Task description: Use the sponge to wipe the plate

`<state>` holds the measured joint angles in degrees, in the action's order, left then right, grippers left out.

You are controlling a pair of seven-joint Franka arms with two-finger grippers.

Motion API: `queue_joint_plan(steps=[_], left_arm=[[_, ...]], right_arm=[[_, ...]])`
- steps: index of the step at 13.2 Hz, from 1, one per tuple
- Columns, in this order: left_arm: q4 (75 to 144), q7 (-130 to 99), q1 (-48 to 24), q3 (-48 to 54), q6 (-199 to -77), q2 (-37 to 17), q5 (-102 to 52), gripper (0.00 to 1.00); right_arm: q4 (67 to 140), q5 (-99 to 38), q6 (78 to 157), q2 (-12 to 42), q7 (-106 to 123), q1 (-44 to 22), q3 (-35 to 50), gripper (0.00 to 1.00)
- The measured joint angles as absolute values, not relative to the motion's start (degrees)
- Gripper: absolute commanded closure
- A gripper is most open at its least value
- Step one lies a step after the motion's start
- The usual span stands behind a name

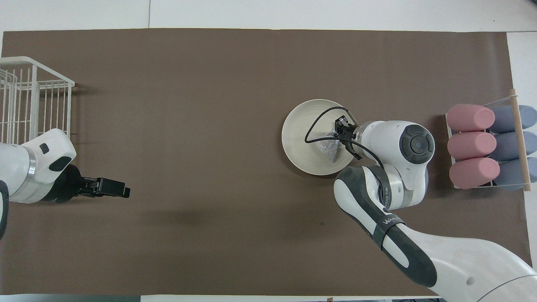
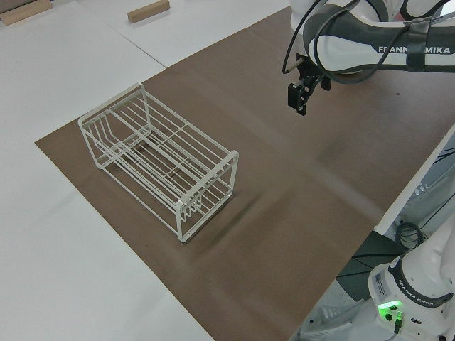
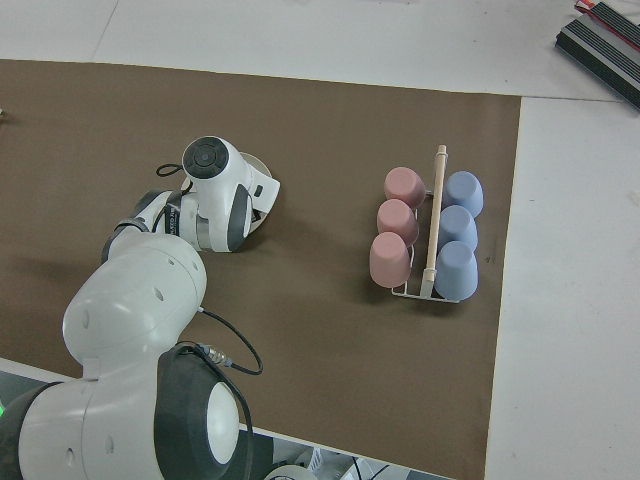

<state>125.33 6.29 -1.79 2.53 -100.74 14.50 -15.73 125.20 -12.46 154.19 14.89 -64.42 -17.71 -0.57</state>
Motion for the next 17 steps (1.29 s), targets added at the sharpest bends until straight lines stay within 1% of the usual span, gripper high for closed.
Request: queue_joint_plan(steps=[5,9,11,15,17], left_arm=[[125.3,5.1,-1.8,2.5,-101.3,14.5,-15.7,0.0],[125.3,3.8,-1.8,2.7,-101.3,14.5,-15.7,0.0],[125.3,3.6,-1.8,2.7,-101.3,14.5,-15.7,0.0],[125.3,3.5,-1.8,2.7,-101.4,14.5,-15.7,0.0],[125.2,3.4,-1.8,2.7,-101.6,14.5,-15.7,0.0]], right_arm=[[125.0,-12.7,154.2,14.9,-73.9,-21.6,-0.4,1.0],[124.6,-15.0,154.3,15.3,-74.9,-23.7,-0.3,1.0],[124.4,-15.1,154.3,15.4,-71.0,-22.5,-0.5,1.0],[124.4,-15.1,154.3,15.6,-61.2,-16.8,-0.6,1.0],[124.4,-15.1,154.3,15.6,-61.5,-17.2,-0.5,1.0]])
